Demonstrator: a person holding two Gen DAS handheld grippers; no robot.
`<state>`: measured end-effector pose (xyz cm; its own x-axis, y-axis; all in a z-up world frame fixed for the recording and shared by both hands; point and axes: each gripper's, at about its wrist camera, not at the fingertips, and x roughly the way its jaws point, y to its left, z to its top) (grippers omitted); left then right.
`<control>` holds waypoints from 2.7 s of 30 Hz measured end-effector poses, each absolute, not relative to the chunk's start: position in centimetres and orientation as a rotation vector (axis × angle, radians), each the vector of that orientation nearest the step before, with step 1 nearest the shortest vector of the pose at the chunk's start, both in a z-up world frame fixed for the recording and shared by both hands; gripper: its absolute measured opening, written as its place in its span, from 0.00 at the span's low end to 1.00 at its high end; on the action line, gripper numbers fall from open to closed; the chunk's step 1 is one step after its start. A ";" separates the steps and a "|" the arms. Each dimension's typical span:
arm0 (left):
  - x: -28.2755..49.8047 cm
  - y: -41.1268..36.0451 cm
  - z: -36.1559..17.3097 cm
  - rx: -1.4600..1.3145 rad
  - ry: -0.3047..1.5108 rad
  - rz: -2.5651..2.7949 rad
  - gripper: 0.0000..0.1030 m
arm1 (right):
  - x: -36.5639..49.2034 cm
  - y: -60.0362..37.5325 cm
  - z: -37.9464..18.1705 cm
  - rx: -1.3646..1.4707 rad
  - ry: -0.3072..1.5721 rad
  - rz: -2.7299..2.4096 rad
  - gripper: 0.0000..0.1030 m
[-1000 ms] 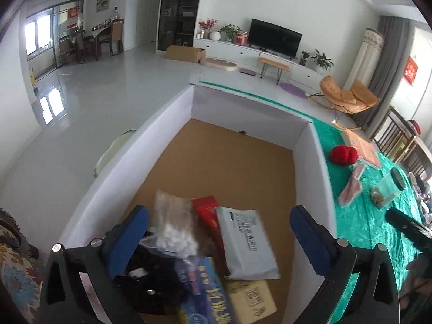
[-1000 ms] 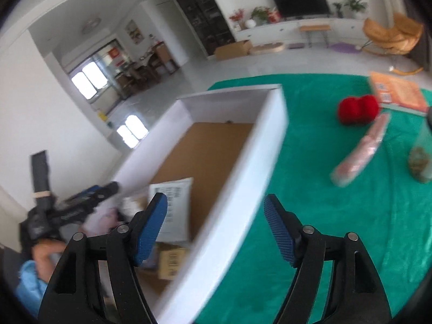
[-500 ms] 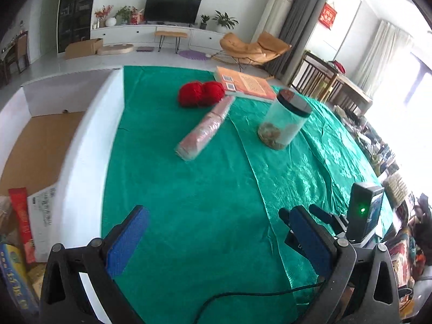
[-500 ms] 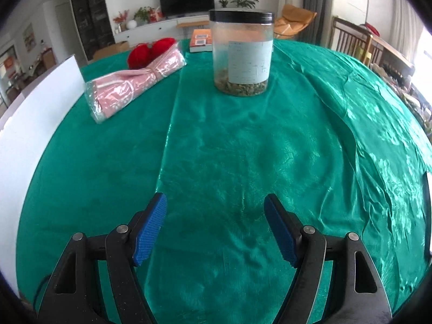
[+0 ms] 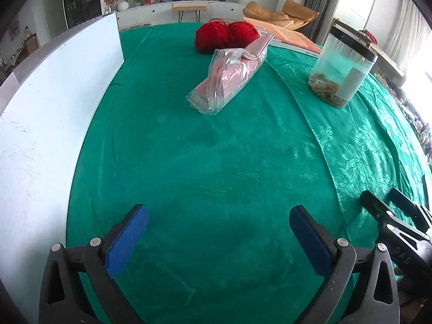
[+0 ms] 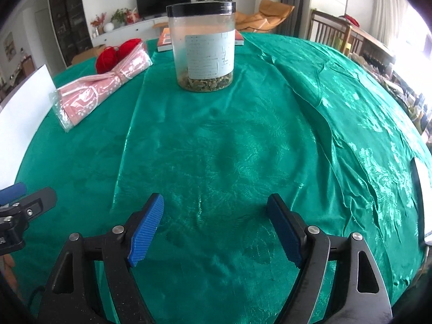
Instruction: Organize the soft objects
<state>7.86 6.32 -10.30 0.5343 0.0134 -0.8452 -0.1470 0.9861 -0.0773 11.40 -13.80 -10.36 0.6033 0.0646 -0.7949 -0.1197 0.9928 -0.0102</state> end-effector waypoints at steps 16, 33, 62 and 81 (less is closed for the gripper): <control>7.5 6.0 -10.6 -0.059 0.968 0.099 1.00 | 11.4 -14.0 -10.5 -0.067 0.911 0.106 0.82; 7.0 6.0 -10.6 -0.042 0.972 0.075 1.00 | 11.3 -14.0 -10.5 -0.068 0.911 0.108 0.84; 6.5 6.8 -10.5 -0.073 0.955 0.104 1.00 | 24.0 -0.1 -7.3 0.083 1.020 0.559 0.84; 6.7 6.7 -10.7 -0.062 0.952 0.102 1.00 | 14.1 -12.3 -7.6 -0.101 1.107 0.491 0.09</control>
